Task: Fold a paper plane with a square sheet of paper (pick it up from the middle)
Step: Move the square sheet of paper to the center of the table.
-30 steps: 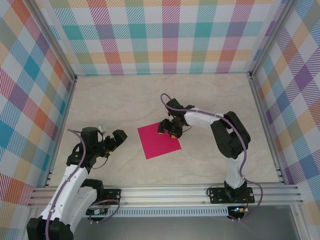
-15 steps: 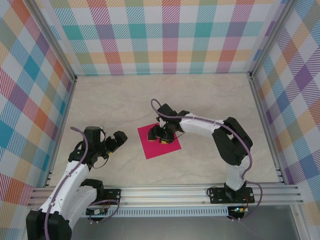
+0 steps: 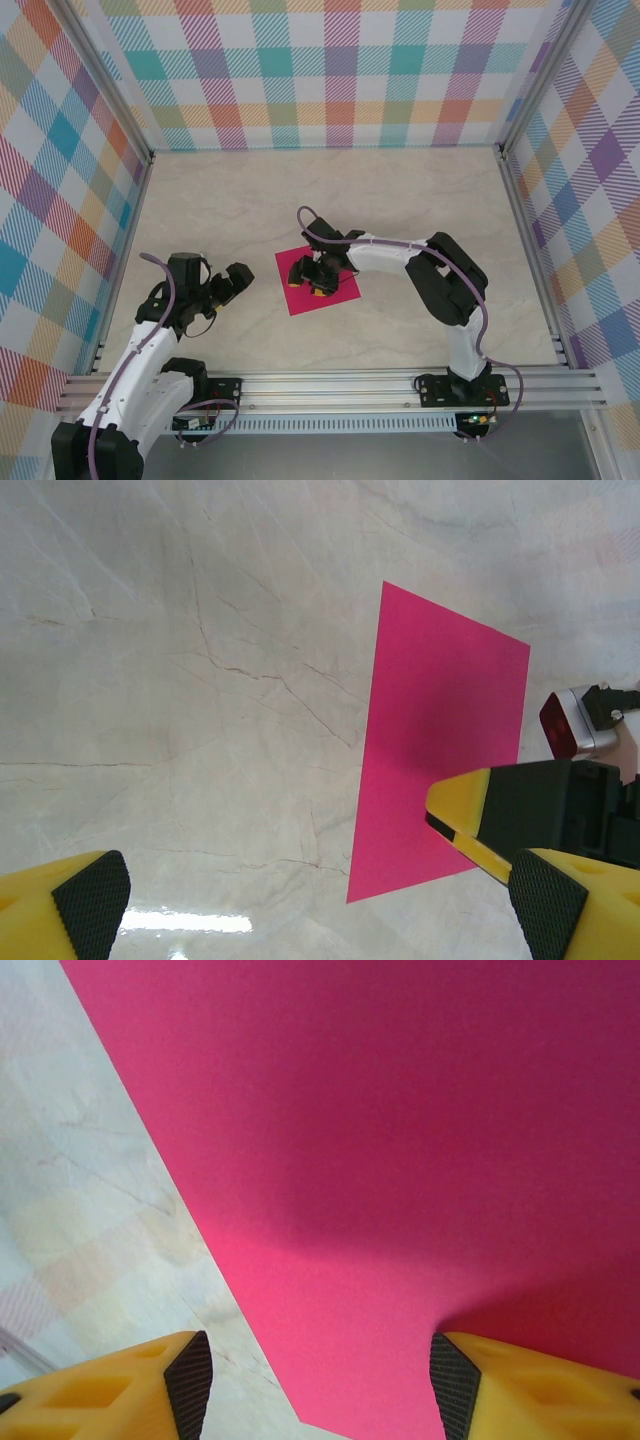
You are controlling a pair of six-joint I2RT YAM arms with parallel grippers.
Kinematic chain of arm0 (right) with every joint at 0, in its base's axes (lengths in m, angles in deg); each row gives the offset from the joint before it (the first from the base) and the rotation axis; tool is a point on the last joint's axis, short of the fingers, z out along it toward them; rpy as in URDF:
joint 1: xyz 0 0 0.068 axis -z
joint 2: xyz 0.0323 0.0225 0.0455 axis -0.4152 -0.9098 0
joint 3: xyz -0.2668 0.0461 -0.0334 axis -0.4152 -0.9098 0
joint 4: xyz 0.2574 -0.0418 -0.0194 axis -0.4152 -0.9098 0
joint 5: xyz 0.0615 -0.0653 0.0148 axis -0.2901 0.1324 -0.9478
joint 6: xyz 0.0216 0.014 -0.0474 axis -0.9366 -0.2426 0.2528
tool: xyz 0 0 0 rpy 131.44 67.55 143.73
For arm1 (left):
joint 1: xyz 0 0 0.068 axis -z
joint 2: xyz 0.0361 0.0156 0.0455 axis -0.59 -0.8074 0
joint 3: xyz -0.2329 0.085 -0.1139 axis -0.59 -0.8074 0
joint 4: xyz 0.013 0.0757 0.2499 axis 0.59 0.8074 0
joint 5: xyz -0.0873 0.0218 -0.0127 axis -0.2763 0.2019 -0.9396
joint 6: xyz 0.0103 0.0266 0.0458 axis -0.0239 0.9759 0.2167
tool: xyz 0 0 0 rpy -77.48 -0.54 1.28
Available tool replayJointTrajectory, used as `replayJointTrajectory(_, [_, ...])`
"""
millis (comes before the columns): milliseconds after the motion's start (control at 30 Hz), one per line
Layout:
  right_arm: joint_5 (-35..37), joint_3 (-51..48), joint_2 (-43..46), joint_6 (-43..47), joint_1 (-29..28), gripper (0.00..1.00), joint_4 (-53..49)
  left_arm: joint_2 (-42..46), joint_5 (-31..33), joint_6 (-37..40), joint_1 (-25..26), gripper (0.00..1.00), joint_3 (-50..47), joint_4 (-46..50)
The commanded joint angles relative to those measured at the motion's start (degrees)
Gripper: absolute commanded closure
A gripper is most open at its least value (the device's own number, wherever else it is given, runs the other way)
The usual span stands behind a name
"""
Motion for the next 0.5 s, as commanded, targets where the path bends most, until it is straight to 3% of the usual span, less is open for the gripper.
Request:
replayJointTrajectory(0, [8.0, 0.5, -2.5, -9.2, -0.8, 0.38, 3.0, 0.7, -1.7, 1.1, 0.6, 0.0, 0.9, 0.0])
replayJointTrajectory(100, [8.7, 1.2, -3.0, -11.7, -1.3, 0.39, 5.5, 0.4, -2.4, 1.2, 0.7, 0.0, 0.9, -0.1])
replayJointTrajectory(200, [10.1, 3.7, -1.8, -8.4, -1.6, 0.39, 2.8, 0.5, -3.1, 2.0, 0.7, 0.0, 1.0, 0.2])
replayJointTrajectory(467, [23.9, 14.2, 2.7, 13.1, -1.3, 0.27, -21.1, -1.4, -6.4, 3.2, 0.7, 0.0, 1.0, -2.4])
